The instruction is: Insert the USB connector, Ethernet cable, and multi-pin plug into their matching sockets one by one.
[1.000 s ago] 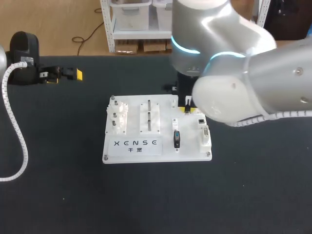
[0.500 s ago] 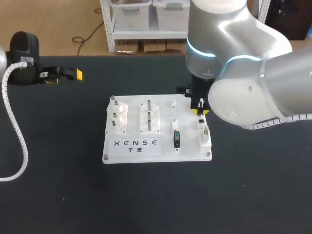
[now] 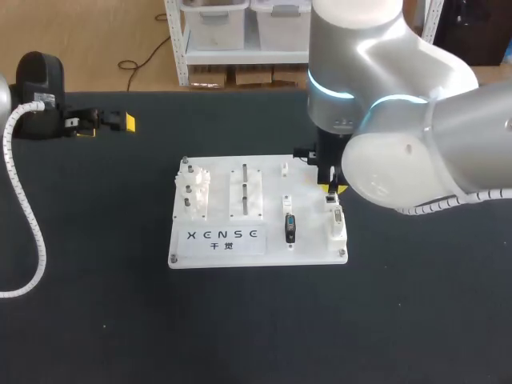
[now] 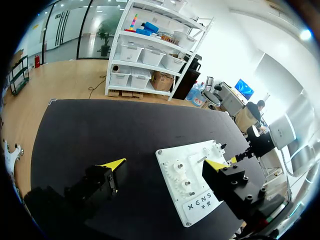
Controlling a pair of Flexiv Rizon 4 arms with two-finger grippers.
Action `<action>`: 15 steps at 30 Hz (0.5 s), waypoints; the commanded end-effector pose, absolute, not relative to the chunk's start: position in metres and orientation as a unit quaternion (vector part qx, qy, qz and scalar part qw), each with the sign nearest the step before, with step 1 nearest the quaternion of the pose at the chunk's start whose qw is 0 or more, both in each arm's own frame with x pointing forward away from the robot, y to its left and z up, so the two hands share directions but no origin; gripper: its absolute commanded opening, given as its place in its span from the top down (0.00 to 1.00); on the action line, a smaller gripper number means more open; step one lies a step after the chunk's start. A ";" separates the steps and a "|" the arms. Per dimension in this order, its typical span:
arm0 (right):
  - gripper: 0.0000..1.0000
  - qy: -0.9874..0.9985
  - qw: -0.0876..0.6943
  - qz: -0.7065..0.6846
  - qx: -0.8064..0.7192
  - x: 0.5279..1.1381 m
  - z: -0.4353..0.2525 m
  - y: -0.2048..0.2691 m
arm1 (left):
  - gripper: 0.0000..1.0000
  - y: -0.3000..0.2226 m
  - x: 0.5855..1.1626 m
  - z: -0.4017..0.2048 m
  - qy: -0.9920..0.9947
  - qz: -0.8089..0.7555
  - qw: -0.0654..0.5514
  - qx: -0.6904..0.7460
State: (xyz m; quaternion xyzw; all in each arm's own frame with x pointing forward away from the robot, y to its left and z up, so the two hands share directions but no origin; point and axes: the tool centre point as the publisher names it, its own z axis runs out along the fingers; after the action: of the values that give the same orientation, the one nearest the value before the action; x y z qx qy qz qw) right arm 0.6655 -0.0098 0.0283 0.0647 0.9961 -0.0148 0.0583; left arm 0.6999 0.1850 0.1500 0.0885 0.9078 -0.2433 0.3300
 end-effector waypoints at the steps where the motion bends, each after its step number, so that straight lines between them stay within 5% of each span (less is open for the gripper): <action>1: 1.00 0.996 0.059 -0.014 0.063 0.662 0.026 -0.010 | 0.00 0.185 0.700 0.150 0.908 -0.243 0.330 0.088; 15: 1.00 0.997 0.055 -0.014 0.060 0.655 0.025 -0.010 | 0.00 0.185 0.700 0.150 0.908 -0.243 0.330 0.088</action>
State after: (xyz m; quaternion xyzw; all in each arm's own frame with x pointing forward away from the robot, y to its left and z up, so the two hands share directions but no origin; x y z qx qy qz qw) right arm 0.6568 -0.0089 0.0264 0.0587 0.9968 -0.0136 0.0522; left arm 0.6999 0.1850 0.1500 0.0885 0.9078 -0.2433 0.3300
